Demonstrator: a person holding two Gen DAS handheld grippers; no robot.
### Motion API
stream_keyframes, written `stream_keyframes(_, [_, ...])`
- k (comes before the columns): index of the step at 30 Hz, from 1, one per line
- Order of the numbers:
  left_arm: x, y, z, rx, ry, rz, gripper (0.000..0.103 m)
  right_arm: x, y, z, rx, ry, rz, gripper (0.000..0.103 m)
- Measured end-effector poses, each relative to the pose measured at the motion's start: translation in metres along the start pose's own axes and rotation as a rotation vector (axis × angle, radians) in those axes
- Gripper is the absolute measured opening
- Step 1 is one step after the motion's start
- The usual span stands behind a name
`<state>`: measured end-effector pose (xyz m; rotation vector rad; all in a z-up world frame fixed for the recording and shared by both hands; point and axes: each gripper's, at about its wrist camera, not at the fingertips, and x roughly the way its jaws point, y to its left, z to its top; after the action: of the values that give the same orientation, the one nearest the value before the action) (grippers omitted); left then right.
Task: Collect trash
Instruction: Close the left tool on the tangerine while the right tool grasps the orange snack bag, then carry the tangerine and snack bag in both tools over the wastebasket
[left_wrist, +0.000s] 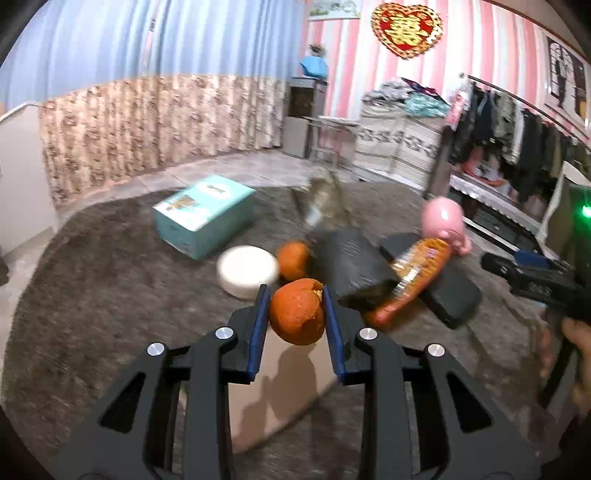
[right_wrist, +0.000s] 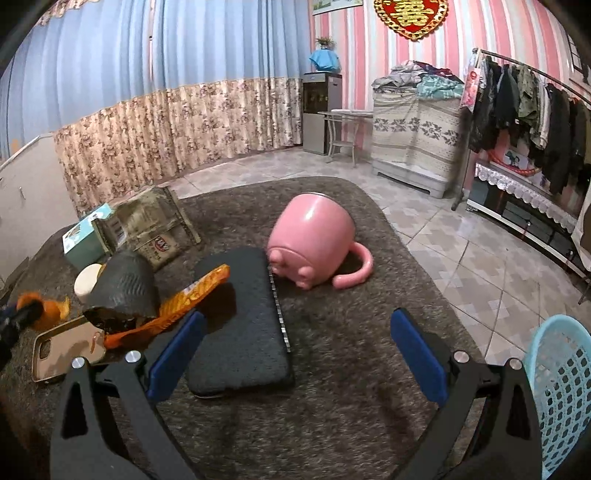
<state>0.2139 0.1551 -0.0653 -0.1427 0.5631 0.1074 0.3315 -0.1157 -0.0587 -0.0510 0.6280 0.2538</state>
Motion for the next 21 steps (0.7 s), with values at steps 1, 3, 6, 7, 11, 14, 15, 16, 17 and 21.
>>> stream_keyframes(1, [0.001,0.005,0.000,-0.011,-0.001,0.008,0.028,0.001,0.003,0.000,-0.010,0.001,0.004,0.099])
stream_keyframes(3, [0.003,0.015,-0.002,-0.043,-0.007,0.025,0.028,0.002,0.009,0.000,-0.032,0.003,0.008,0.098])
stream_keyframes(6, [0.008,0.028,-0.007,-0.097,-0.006,0.035,0.028,0.004,0.018,0.002,-0.055,-0.005,0.021,0.098])
stream_keyframes(7, [0.009,0.031,-0.007,-0.108,-0.006,0.039,0.028,0.006,0.021,0.003,-0.061,-0.008,0.030,0.098])
stream_keyframes(11, [0.009,0.044,-0.007,-0.159,-0.034,0.074,0.028,0.016,0.037,0.007,-0.086,-0.006,0.056,0.090])
stream_keyframes(14, [0.012,0.046,-0.009,-0.165,-0.032,0.076,0.028,0.024,0.043,0.007,-0.067,0.020,0.103,0.075])
stream_keyframes(15, [0.014,0.044,-0.009,-0.156,-0.029,0.080,0.028,0.029,0.046,0.007,-0.064,0.035,0.114,0.068])
stream_keyframes(16, [0.015,0.043,-0.009,-0.148,-0.028,0.083,0.028,0.033,0.049,0.006,-0.067,0.049,0.124,0.065])
stream_keyframes(17, [0.016,0.041,-0.010,-0.139,-0.028,0.085,0.028,0.038,0.051,0.005,-0.072,0.063,0.131,0.055])
stream_keyframes(21, [0.015,0.034,-0.011,-0.109,-0.034,0.092,0.028,0.048,0.053,0.001,-0.047,0.090,0.190,0.015])
